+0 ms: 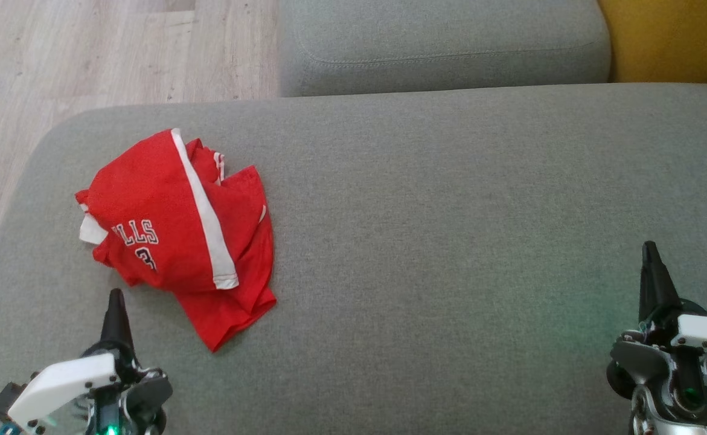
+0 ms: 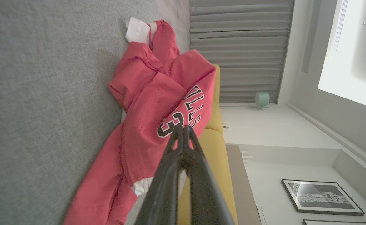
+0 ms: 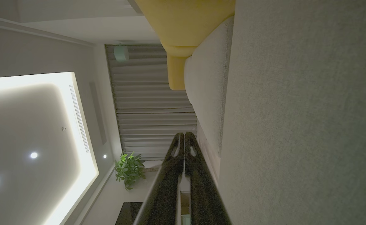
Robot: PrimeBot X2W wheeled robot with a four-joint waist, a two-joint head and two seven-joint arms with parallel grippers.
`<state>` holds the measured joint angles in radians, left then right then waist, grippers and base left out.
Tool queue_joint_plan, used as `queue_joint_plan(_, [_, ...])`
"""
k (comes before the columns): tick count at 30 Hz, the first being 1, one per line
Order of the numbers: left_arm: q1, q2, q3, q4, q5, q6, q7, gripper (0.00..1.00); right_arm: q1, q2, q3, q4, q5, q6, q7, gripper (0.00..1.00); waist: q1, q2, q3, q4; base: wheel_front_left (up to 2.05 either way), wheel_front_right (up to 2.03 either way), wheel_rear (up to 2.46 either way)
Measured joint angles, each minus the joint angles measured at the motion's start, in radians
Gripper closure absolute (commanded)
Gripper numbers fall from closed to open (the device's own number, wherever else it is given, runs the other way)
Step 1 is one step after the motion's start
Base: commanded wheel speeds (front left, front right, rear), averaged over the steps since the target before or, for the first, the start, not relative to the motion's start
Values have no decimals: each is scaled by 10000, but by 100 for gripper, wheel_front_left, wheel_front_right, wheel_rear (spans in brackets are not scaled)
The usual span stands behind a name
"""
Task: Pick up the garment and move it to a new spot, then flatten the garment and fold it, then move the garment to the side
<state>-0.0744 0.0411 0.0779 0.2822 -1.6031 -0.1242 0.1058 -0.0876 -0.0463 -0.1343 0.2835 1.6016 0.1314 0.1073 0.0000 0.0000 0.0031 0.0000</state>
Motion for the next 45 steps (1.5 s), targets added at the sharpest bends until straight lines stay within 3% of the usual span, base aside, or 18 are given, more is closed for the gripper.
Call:
queue_joint_plan(6, [0,0,0,0,0,0,0,100,0,0,0,0,0,0,0,100,0,0,0,0,0,0,0])
queue_joint_plan(7, [17,-4,-13,111,2,10,-4,0,7,6,10,117,-2,0,-4,0,0,0,0,0,0,0,0])
queue_joint_plan(19, [552,-61,-130,527,15,12,-211,0,529,50,188,550,-182,0,-222,0,0,0,-3,3,0,0,0])
queue_joint_plan(31, [554,-63,40,196,1154,25,-731,0,525,50,167,130,-2314,0,-727,0,0,0,-29,55,0,0,0])
queue_joint_plan(45, [478,-58,-445,-1045,3996,1049,-1129,0,525,50,382,-815,-5133,0,-1103,0,1,0,52,72,0,0,0])
